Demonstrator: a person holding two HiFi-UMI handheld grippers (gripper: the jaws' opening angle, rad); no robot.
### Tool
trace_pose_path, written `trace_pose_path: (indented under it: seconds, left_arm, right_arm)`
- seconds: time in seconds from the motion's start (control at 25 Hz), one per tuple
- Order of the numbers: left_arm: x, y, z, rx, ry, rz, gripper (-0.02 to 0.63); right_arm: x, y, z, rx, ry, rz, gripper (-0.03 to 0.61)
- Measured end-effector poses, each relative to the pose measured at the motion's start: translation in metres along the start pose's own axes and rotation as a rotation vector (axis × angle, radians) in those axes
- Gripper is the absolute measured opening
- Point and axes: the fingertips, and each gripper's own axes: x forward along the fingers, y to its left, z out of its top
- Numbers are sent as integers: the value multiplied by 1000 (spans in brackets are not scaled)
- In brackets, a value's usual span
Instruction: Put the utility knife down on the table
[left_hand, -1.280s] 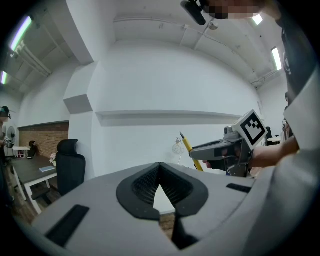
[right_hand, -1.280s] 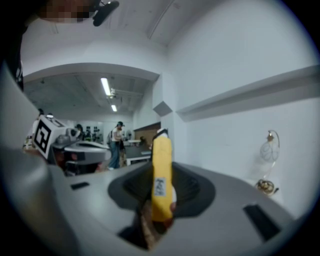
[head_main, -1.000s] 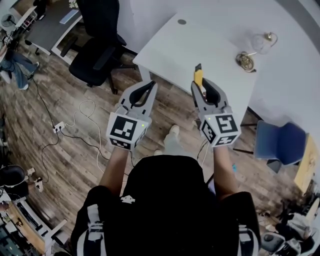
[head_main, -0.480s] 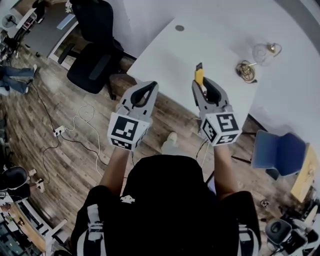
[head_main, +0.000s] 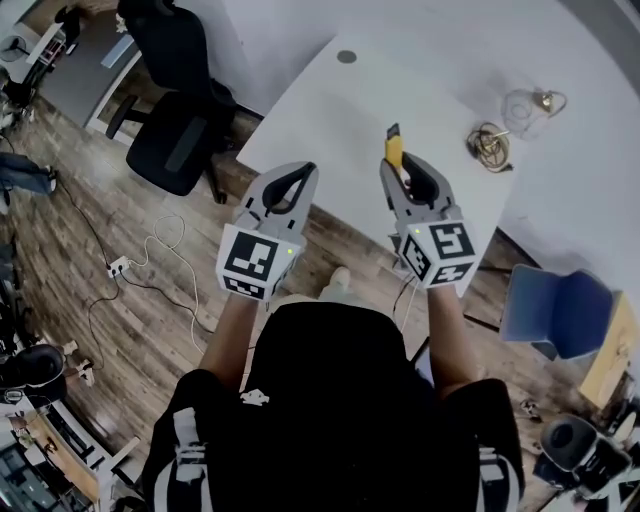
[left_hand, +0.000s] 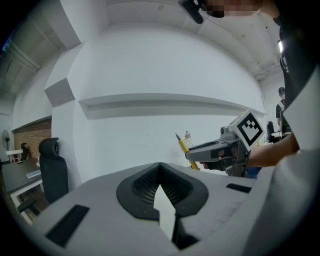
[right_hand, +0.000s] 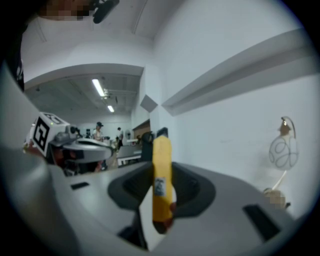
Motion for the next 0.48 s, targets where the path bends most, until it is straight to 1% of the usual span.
trace_pose_path:
  seconds: [0.28, 0.48]
  left_arm:
    - [33, -7, -3, -19, 9, -37, 17]
    - [50, -11, -3, -29, 16, -80, 17]
  right_arm:
    - [8, -21, -11, 0, 42, 4, 137]
    - [10, -24, -19, 10, 71, 7, 137]
